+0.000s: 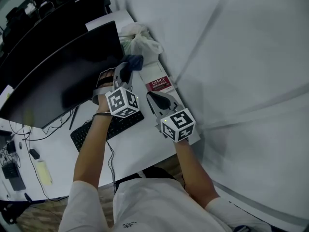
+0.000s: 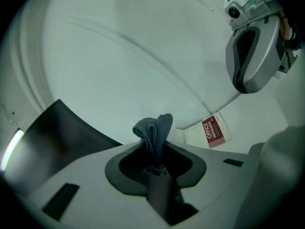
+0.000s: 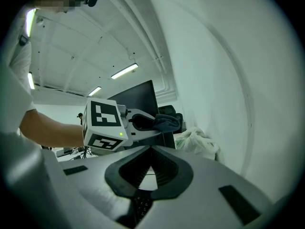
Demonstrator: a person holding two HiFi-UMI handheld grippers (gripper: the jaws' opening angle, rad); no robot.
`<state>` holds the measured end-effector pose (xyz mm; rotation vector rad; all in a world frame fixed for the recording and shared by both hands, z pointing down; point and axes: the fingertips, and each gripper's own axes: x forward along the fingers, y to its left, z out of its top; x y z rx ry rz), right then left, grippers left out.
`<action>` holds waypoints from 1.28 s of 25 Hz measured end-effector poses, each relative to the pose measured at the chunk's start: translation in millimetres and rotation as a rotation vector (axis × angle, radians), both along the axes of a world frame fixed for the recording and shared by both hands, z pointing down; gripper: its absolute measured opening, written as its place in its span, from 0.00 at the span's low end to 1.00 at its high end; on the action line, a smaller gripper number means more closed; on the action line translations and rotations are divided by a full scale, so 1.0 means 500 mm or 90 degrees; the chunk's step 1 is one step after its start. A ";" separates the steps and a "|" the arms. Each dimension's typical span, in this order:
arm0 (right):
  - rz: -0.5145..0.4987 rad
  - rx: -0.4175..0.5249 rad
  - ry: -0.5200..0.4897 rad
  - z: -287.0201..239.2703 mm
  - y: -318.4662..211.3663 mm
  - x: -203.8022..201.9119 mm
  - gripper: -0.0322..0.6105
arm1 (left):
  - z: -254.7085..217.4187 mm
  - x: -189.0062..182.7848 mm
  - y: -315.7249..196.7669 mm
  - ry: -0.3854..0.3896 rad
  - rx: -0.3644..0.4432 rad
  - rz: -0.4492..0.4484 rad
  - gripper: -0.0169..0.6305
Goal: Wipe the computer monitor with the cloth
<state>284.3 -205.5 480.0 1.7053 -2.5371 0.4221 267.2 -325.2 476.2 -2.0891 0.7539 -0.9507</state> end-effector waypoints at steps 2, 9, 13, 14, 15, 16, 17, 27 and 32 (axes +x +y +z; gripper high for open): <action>0.003 -0.010 0.000 0.018 0.004 0.004 0.08 | 0.019 0.000 0.001 0.002 -0.009 -0.001 0.19; 0.012 -0.033 -0.008 0.071 0.020 0.024 0.08 | 0.077 0.004 -0.001 0.011 -0.037 0.002 0.19; 0.020 -0.049 -0.012 0.101 0.031 0.041 0.08 | 0.114 0.009 -0.004 0.008 -0.047 -0.001 0.19; 0.022 -0.054 -0.013 0.108 0.034 0.044 0.08 | 0.124 0.010 -0.004 0.007 -0.052 -0.001 0.19; 0.025 -0.059 -0.013 0.116 0.037 0.046 0.08 | 0.136 0.010 -0.003 0.006 -0.056 -0.002 0.19; 0.027 -0.064 -0.014 0.123 0.041 0.049 0.08 | 0.149 0.009 -0.002 0.004 -0.061 -0.003 0.19; 0.030 -0.069 -0.015 0.130 0.043 0.052 0.08 | 0.162 0.008 -0.001 0.002 -0.065 -0.004 0.19; 0.042 -0.097 -0.031 0.182 0.070 0.057 0.08 | 0.265 0.009 0.018 -0.035 -0.040 -0.006 0.19; 0.046 -0.112 -0.031 0.202 0.080 0.060 0.08 | 0.311 0.011 0.029 -0.050 -0.030 -0.006 0.19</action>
